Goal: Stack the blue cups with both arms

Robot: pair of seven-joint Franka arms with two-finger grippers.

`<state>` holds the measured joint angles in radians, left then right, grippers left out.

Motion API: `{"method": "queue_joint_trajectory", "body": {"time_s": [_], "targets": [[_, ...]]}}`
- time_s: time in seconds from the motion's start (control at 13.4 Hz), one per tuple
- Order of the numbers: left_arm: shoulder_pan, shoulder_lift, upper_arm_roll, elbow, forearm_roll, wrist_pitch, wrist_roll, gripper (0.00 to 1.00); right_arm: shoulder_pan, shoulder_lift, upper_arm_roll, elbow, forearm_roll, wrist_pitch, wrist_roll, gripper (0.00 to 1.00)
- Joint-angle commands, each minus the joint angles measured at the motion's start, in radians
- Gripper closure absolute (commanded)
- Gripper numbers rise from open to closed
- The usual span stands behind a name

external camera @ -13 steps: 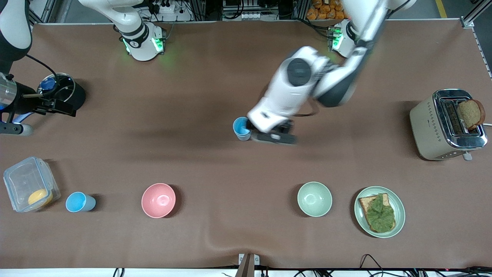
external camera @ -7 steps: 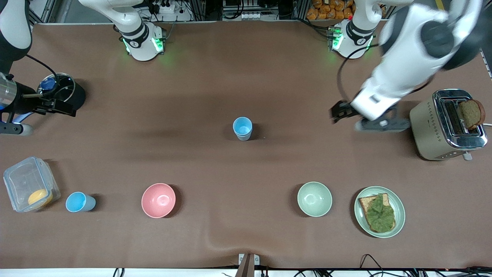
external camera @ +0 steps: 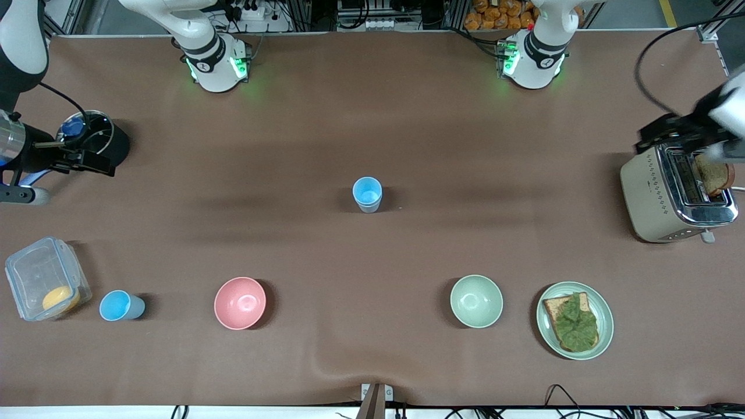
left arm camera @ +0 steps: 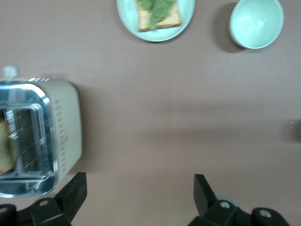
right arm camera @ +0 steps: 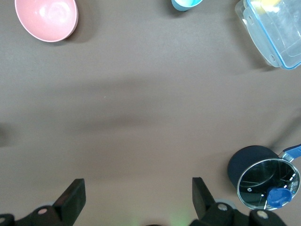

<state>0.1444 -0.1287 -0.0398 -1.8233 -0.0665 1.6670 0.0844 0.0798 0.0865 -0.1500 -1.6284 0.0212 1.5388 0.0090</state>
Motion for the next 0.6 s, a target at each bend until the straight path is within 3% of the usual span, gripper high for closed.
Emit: {"method": "queue_joint_trajectory", "body": {"time_s": [0.0, 0.22, 0.52], "targets": [[-0.008, 0.007, 0.002, 0.117, 0.031, -0.119, -0.005, 0.0, 0.0, -0.016, 0.003, -0.008, -0.015, -0.006, -0.004, 0.0], [-0.006, 0.02, -0.038, 0.153, 0.03, -0.127, -0.069, 0.0, 0.002, -0.016, 0.003, -0.008, -0.015, -0.008, -0.004, 0.0], [0.001, 0.026, -0.038, 0.167, 0.02, -0.133, -0.109, 0.0, 0.0, -0.016, 0.003, -0.007, -0.015, -0.013, -0.004, 0.0]]}}
